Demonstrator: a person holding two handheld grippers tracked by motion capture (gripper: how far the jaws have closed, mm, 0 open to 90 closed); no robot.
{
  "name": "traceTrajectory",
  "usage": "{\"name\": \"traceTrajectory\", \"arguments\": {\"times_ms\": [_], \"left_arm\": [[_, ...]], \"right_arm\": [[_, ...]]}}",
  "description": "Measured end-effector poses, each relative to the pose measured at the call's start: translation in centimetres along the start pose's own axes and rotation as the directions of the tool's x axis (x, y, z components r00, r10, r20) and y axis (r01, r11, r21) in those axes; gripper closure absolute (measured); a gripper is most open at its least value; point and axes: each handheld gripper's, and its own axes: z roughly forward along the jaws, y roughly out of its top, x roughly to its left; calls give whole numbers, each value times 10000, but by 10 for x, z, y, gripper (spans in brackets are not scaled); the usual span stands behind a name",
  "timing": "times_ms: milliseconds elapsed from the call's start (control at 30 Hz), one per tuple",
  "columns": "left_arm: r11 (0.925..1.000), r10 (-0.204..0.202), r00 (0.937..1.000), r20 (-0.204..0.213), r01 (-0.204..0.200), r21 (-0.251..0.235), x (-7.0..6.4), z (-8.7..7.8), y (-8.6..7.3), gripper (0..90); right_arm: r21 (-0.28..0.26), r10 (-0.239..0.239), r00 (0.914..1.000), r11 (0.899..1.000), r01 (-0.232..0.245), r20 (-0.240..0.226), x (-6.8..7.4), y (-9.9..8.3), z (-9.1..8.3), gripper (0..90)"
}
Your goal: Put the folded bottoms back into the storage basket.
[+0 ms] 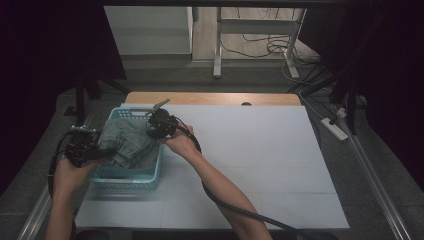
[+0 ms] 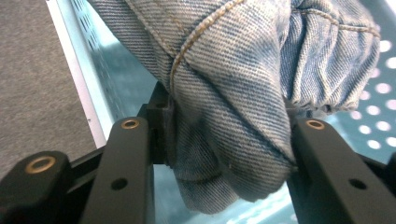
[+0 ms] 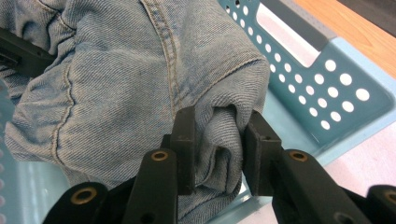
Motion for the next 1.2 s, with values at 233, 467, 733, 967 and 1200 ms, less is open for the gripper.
{"name": "traceTrajectory", "arguments": {"times_ms": [233, 467, 733, 967, 1200], "left_arm": [[9992, -297, 9991, -297, 305, 271, -2, 9, 2, 531], [9991, -272, 9984, -503, 288, 318, -3, 12, 2, 386], [9994, -103, 9979, -633, 124, 329, -13, 13, 4, 192], [9980, -62, 9992, -393, 37, -630, -16, 0, 6, 111], [9970, 58, 9997, 221, -41, -769, -19, 3, 7, 44]], "right_arm": [[227, 20, 9997, 9997, -26, 255, 1, -6, 7, 672], [149, -212, 9972, 9997, 202, 711, 3, -8, 9, 542], [-334, -326, 9965, 9988, 353, 775, 5, -3, -2, 426], [-396, -191, 9984, 9990, 212, 528, 6, -5, -8, 351], [-596, 101, 9998, 9982, -91, 165, 5, -6, -14, 283]]}}
